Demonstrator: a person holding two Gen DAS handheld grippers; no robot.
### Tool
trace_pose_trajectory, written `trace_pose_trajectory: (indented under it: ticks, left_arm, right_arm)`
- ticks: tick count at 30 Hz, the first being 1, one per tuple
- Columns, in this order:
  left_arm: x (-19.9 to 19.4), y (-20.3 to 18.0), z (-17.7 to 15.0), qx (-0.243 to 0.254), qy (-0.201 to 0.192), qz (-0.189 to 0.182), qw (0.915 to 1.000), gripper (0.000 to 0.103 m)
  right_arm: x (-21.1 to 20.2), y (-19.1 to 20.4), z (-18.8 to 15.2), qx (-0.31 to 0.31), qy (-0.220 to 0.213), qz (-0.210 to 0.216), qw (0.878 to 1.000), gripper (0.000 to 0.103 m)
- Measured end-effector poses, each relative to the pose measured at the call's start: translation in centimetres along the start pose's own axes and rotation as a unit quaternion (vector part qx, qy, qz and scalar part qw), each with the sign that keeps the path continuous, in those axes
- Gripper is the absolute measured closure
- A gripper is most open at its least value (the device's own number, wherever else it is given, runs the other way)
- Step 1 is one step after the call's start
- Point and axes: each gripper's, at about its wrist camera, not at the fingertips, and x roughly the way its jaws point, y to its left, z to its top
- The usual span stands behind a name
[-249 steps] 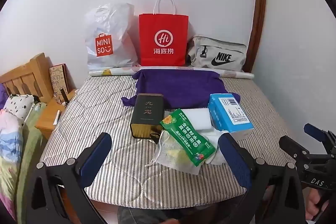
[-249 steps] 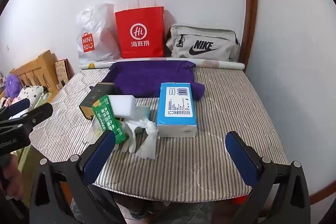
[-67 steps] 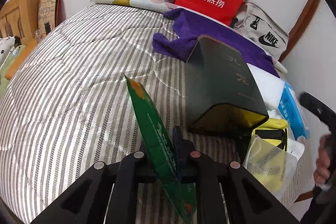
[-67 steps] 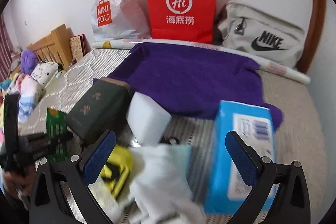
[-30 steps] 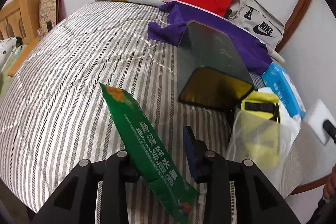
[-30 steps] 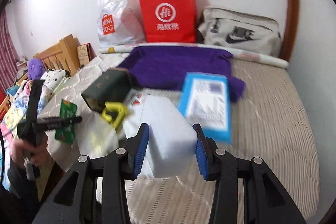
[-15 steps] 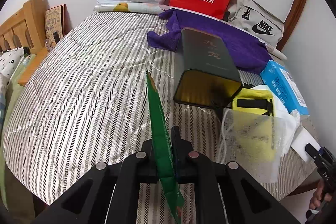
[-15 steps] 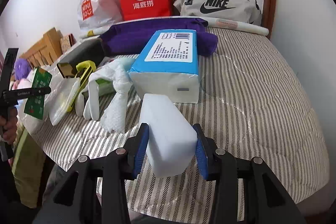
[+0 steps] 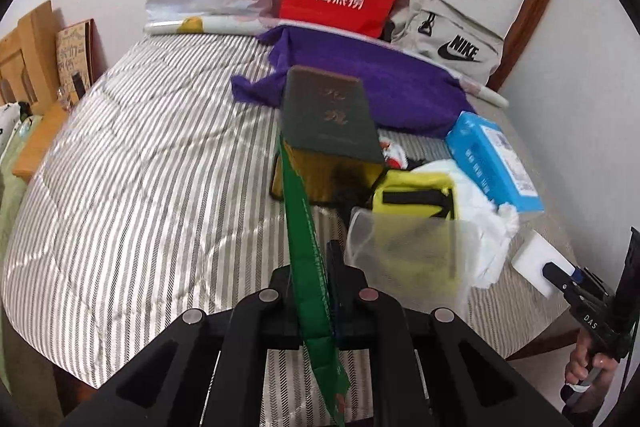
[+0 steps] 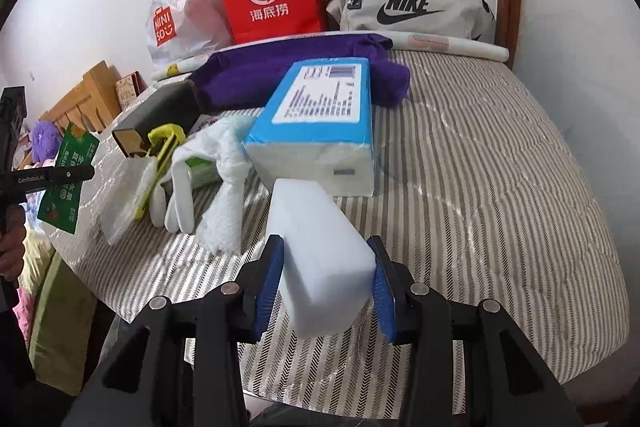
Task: Organize soft objects
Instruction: 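Carry the sponge with the right tool onto the purple towel while the left tool places the packet there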
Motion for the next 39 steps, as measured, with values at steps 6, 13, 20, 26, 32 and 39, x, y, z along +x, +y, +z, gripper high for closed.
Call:
trace_pose_trajectory:
  ticks: [6,13,20,26,32,39]
  left_arm:
    - [-1.1,0.0,2.0,-0.003,-0.016,-0.004,0.9999,0.094]
    - [-0.7,0.2,5.8,-0.017,-0.015,-0.008,0.9997,0.094]
    - [0.8,-0.2,10.9,-0.007,-0.016,-0.009,0.9998,0.094]
    - [3.5,-0.5,15.5,-0.003,-0.006,-0.009,0.9999,0.094]
    - [7.3,-1.1,19.9,0.007,0.009,-0.012,0.9999,0.094]
    - [13.4,-2.3,23.7,0.013,0.045,-0.036,0.9982,0.094]
  right_arm:
    - [-2.2,0.3,1.9,-0.008,-0.023,0.020,1.000,0.061]
    - [-3.3,0.7,6.6,-0.031,-0.051,0.032,0.998,0.061]
    - [-0.1,0.7,12.9,-0.025,-0.055,0.015,0.998,0.061]
    - [3.7,0.2,18.1,-0.007,-0.051,0.015,0.999,0.061]
    - [8.2,-0.3,22.5,-0.007,-0.035,0.013,0.999,0.061]
    - [13.3,-1.2,24.4,-0.004,0.001,0.015,1.000,0.061]
